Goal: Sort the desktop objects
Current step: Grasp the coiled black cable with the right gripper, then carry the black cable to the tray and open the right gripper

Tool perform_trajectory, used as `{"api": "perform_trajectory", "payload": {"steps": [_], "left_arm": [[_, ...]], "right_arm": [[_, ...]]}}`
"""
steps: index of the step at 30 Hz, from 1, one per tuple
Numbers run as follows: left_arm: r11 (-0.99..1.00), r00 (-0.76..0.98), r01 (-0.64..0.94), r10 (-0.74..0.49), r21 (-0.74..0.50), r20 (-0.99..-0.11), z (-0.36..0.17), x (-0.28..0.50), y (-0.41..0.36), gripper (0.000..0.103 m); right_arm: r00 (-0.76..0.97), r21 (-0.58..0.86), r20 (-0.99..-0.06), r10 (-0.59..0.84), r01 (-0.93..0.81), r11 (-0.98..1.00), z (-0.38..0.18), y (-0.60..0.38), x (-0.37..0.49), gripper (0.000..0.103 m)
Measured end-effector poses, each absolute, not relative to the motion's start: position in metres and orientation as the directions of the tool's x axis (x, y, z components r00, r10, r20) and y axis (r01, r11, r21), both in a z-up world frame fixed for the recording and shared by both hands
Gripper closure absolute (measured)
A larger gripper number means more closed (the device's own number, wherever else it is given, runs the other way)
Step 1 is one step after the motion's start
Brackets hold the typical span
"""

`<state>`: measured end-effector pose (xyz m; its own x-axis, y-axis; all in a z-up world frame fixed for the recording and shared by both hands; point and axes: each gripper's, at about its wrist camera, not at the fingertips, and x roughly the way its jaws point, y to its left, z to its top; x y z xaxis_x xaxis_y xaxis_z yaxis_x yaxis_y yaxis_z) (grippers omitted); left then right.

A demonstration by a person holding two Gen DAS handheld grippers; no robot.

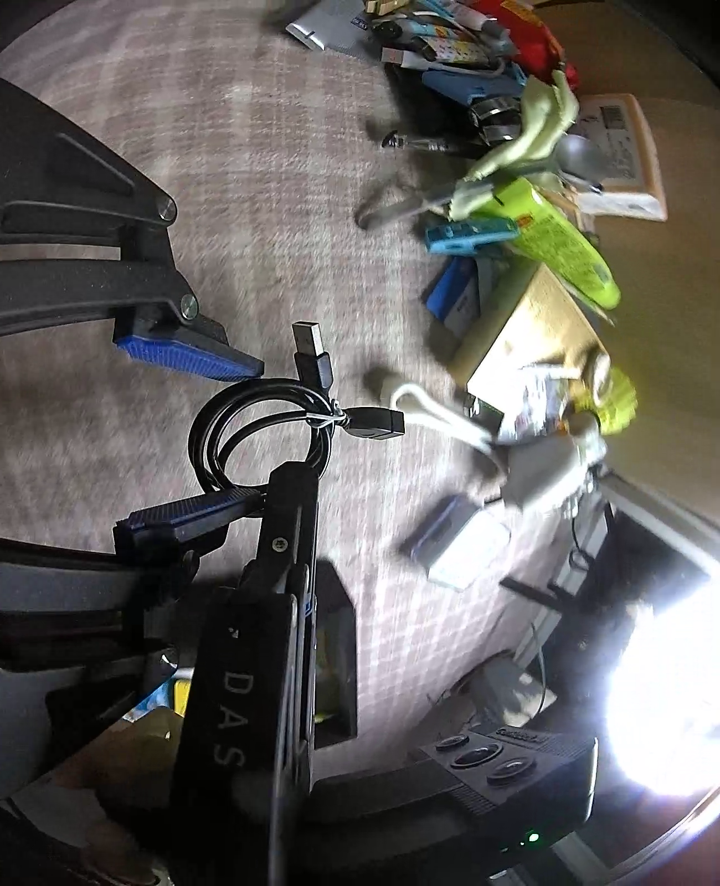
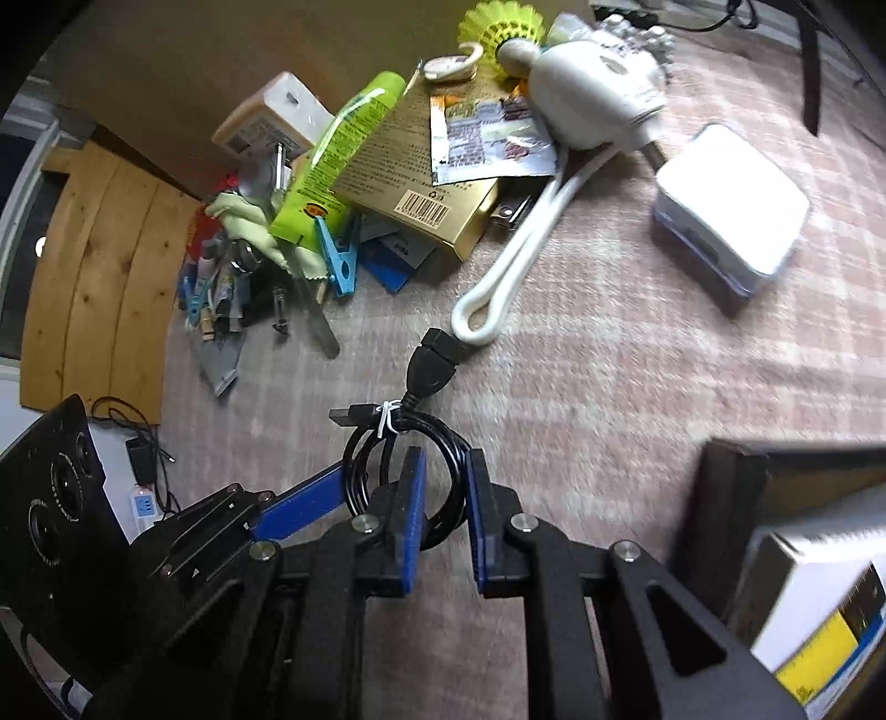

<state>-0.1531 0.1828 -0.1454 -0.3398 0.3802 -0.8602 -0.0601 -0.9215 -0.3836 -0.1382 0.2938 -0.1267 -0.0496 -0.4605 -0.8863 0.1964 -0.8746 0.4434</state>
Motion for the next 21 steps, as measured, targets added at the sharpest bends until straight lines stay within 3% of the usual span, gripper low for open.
{"api": "perform_trajectory", "payload": {"steps": [16,21], "left_arm": [[-0.863,-0.348,-0.274,0.500,-0.424,-0.793,-0.087,-0.104,0.302,0.069],[-0.815,-0.281,-0.376,0.553,-0.441,-0.784,-0.082,-0.087,0.360,0.078]], "right_arm": [[-0.210,0.433,-0.870,-0.446,0.105,-0.895,-0.073,0.415,-0.081,0.089],[-0.223,0.470,-0.859,-0.462,0.017,-0.883,-0.074,0.474,-0.046,0.092]]}}
